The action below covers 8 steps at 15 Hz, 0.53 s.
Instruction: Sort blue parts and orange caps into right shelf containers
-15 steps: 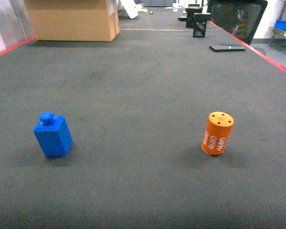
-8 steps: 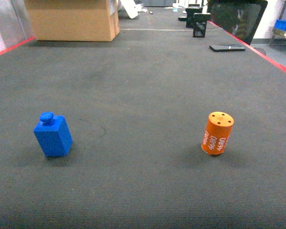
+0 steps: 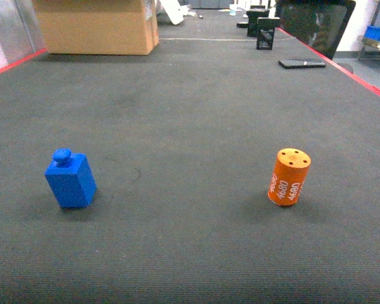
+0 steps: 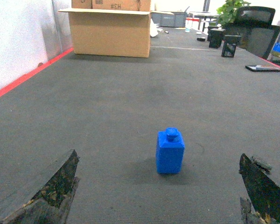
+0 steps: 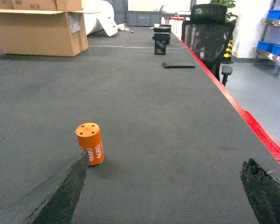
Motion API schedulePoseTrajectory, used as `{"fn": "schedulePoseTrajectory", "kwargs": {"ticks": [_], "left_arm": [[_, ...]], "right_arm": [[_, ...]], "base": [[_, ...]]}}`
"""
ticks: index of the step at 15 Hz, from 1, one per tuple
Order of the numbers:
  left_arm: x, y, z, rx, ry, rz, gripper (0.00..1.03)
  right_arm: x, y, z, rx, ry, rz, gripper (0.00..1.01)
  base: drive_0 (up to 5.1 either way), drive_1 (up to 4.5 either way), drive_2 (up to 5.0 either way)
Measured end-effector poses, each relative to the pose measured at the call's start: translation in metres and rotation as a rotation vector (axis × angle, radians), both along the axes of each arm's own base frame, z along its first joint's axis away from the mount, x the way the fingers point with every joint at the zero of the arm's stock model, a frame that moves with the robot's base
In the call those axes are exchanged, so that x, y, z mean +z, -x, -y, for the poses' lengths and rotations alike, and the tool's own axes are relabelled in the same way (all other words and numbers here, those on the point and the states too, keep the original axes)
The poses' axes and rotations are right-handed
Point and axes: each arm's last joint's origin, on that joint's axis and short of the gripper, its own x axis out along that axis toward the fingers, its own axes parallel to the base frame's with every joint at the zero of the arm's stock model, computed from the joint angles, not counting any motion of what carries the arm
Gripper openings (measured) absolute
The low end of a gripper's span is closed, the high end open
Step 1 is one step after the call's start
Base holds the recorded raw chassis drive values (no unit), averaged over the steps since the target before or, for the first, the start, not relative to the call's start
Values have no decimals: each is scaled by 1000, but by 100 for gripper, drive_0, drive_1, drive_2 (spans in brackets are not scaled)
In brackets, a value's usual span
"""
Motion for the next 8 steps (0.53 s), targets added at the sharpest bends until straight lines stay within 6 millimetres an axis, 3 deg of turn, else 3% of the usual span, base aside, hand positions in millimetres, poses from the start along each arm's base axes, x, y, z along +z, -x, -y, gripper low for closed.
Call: {"fn": "schedulePoseTrajectory", "kwargs": {"ticks": [3, 4, 6, 8], "left_arm": [[0, 0, 0, 1, 0, -1, 98], [-3, -3, 4, 88, -3, -88, 98], [-3, -31, 21, 134, -4, -90, 98], [20, -80, 25, 158, 7, 1, 98]], "right_arm": [[0, 0, 0, 0, 0, 0, 98], [-1, 0, 0, -12, 1, -9, 98], [0, -20, -22, -46, 13, -77, 98], [25, -60, -41, 14, -11, -29, 98]], "base": [[0, 0, 0], [0, 0, 0], [0, 0, 0], [0, 0, 0]]}}
